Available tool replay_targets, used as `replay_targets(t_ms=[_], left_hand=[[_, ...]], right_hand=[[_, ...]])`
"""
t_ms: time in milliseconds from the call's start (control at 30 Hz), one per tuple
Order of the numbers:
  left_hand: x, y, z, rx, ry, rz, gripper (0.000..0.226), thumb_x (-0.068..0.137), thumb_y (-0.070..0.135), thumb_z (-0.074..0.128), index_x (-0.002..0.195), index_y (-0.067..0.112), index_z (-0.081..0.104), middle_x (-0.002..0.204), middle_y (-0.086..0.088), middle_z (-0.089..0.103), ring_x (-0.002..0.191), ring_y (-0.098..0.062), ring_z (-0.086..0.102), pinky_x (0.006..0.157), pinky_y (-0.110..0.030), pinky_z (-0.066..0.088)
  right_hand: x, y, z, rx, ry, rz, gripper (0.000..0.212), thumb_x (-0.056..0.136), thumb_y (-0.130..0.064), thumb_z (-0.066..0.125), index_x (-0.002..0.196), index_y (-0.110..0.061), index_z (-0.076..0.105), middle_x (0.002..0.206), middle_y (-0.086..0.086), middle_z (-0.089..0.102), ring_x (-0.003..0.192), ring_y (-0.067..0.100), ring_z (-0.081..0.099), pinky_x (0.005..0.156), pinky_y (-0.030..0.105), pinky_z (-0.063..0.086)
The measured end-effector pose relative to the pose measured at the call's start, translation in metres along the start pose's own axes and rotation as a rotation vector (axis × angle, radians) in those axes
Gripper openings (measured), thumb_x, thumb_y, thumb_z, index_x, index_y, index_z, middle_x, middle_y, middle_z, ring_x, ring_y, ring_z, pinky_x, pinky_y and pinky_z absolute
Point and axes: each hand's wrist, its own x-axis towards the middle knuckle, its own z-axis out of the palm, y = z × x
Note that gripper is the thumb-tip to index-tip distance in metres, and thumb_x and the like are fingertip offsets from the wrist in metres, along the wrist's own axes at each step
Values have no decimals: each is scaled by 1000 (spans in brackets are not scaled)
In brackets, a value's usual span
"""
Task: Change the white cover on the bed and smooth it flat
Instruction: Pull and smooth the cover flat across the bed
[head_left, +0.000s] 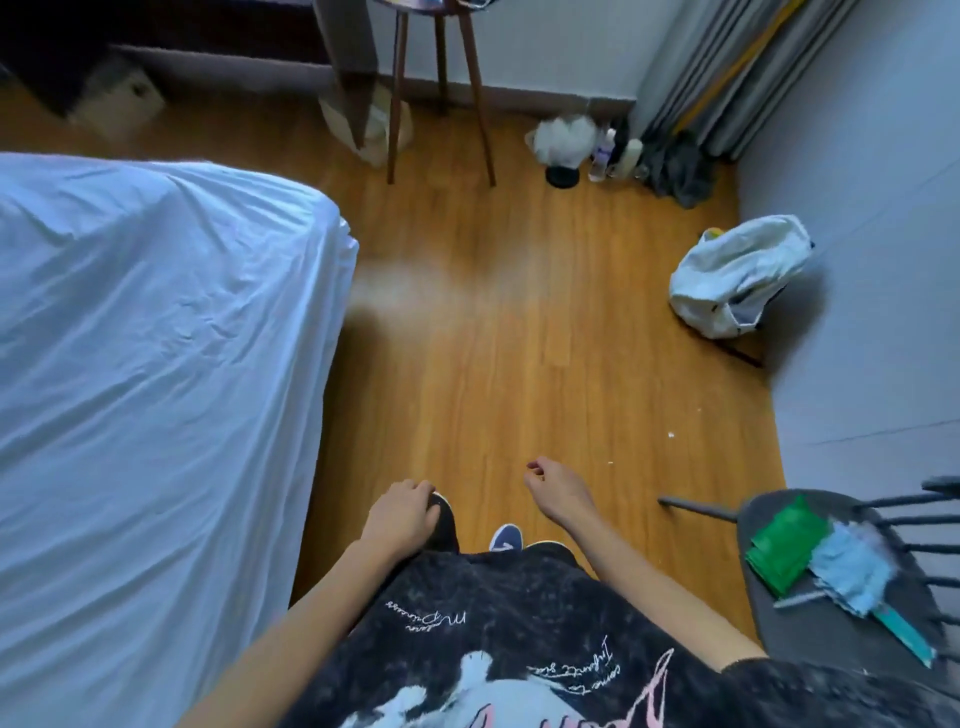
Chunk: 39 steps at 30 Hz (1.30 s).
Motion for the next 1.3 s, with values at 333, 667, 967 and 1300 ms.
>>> replay_targets(t_ms=[333, 667, 967, 1300], left_hand=[[209, -25, -151, -180, 42, -157, 41, 99, 35, 43, 137, 20, 49, 136, -4, 53, 119, -19, 53, 96, -32, 48], [386, -51, -358, -151, 89, -100, 43, 99, 32, 42, 138, 17, 48, 136, -6, 52, 122, -23, 49, 95, -35, 43], [549, -137, -506, -332, 158, -319, 33, 97, 28, 44, 123, 12, 56, 122, -10, 61, 114, -28, 55, 89, -36, 45], [633, -215, -643, -678, 292, -636, 39, 97, 29, 47, 132, 16, 53, 131, -6, 56, 122, -25, 50, 96, -36, 44]], right_hand=[[197, -142, -120, -113, -86, -104, 39, 98, -31, 42, 133, -16, 53, 135, 6, 56, 120, 23, 53, 97, 34, 44], [362, -329, -261, -213, -35, -174, 37, 98, -32, 44, 131, -18, 54, 133, 1, 58, 120, 21, 53, 96, 33, 44], [563, -528, -339, -507, -157, -390, 35, 97, -30, 43, 127, -16, 56, 127, 9, 59, 114, 28, 55, 92, 36, 45], [705, -767, -382, -883, -358, -620, 41, 98, -35, 43, 134, -17, 50, 132, 8, 57, 120, 25, 53, 98, 33, 42]])
